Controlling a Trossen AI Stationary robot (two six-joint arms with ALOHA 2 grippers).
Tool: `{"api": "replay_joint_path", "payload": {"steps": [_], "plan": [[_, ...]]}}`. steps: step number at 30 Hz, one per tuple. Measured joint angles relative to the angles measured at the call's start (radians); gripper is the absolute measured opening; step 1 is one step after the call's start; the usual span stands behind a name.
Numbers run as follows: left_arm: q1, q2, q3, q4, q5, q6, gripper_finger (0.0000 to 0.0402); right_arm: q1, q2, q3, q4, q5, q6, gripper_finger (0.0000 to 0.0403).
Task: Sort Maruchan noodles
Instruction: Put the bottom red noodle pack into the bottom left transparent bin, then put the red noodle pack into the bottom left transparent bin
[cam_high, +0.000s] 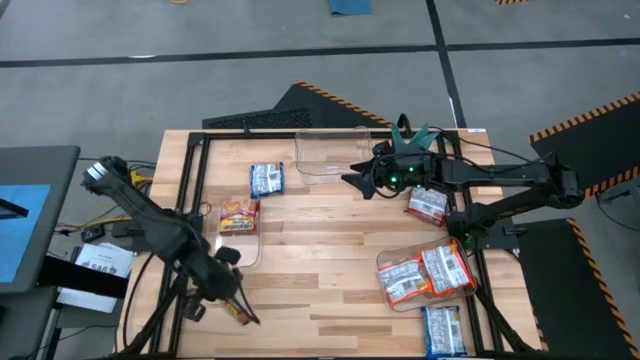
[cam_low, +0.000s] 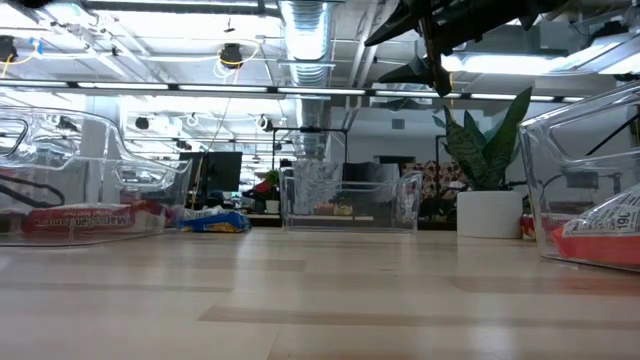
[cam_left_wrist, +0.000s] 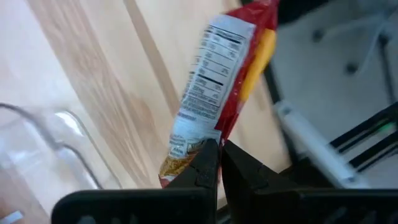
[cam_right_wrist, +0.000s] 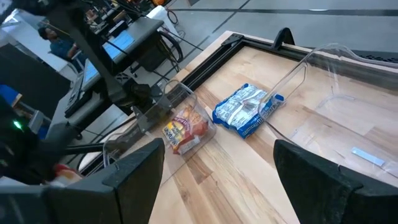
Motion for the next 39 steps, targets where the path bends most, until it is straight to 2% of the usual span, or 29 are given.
{"api": "replay_joint_path", "payload": {"steps": [3,9,13,16,19,22,28,32,35,39], "plan": [[0.049,-0.045,0.074,-0.03,-0.02,-0.01,0.0,0.0,0.0,0.0,0.0,0.0,-0.003,0.0324],[0.204,-0.055,0.277,-0.145,-0.195,0.103,0.0,0.0,0.0,0.0,0.0,0.0,-0.004,0.0324],[0.328,-0.055,0.369,-0.296,-0.344,0.143,0.0,0.0,0.0,0.0,-0.003,0.0,-0.004,0.0324],[0.374,-0.061,0.388,-0.423,-0.374,0.136,0.0,0.0,0.0,0.0,-0.008,0.0,-0.005,0.0324],[0.379,-0.065,0.367,-0.535,-0.384,0.127,0.0,0.0,0.0,0.0,-0.008,0.0,-0.007,0.0324],[0.376,-0.068,0.311,-0.575,-0.369,0.11,0.0,0.0,0.0,0.0,-0.008,0.0,-0.007,0.0324],[0.367,-0.116,0.119,-0.418,-0.351,0.1,0.0,0.0,0.0,0.0,-0.008,0.001,-0.005,0.0324],[0.368,-0.136,0.003,-0.315,-0.334,0.03,0.0,0.0,0.0,0.0,-0.007,0.001,-0.003,0.0324],[0.361,-0.138,-0.02,-0.295,-0.311,0.0,0.0,0.0,0.0,0.0,-0.007,0.001,-0.003,0.0324],[0.362,-0.14,-0.017,-0.307,-0.36,0.011,0.0,0.0,0.0,0.0,-0.005,0.001,-0.003,0.0324]]}}
